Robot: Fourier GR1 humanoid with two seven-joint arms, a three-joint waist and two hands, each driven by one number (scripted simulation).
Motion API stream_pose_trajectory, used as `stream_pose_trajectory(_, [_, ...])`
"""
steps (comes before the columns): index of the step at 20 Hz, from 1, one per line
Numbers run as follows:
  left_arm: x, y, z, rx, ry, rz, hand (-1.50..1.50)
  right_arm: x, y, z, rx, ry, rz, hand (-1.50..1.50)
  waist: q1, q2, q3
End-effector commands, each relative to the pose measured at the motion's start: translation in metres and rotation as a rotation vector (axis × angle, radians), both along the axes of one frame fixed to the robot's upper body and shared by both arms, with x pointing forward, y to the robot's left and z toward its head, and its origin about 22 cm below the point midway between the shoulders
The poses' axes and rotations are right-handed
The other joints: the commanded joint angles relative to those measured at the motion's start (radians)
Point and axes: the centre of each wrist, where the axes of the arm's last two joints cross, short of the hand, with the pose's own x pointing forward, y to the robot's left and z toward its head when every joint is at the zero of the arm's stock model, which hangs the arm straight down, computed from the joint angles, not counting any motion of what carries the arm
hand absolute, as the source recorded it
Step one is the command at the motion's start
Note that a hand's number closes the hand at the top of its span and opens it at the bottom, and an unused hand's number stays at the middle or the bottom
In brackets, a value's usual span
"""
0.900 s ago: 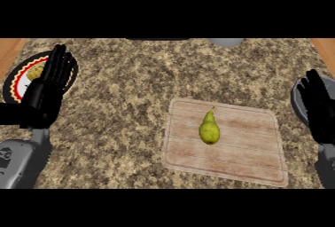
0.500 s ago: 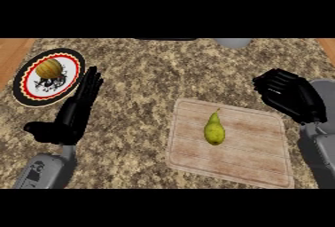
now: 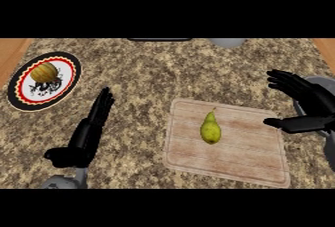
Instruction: Pick the pear from the cutting board and place it in the pan
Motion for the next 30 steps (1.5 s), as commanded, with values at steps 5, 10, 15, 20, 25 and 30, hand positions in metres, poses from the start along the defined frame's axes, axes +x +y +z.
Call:
stream_pose_trajectory(5, [-0.006, -0.009, 0.004, -0.019, -0.002, -0.030, 0.00, 0.047, 0.024, 0.035, -0.221, 0.038, 0.187, -1.50, 0.017, 0.003, 0.000])
stream_pose_trajectory(10, [-0.004, -0.026, -0.005, -0.009, 0.003, -0.014, 0.00, 0.069, 0.051, 0.051, -0.378, 0.128, 0.303, -1.50, 0.019, 0.005, 0.000])
stream_pose_trajectory(15, [0.001, -0.020, 0.004, -0.004, -0.027, -0.030, 0.00, 0.069, 0.096, 0.027, -0.598, 0.233, 0.489, -1.50, 0.019, 0.005, 0.000])
stream_pose_trajectory(20, [0.009, -0.003, 0.019, 0.000, -0.005, -0.006, 0.00, 0.065, 0.125, 0.001, -0.724, 0.264, 0.585, -1.50, 0.011, 0.002, 0.000])
stream_pose_trajectory(25, [0.021, -0.022, 0.006, 0.001, 0.015, 0.016, 0.00, 0.065, 0.139, -0.003, -0.765, 0.287, 0.626, -1.50, -0.005, 0.000, 0.000])
stream_pose_trajectory(30, [-0.011, -0.019, -0.014, -0.011, -0.011, -0.018, 0.00, 0.076, 0.152, 0.001, -0.755, 0.316, 0.612, -1.50, 0.001, 0.000, 0.000])
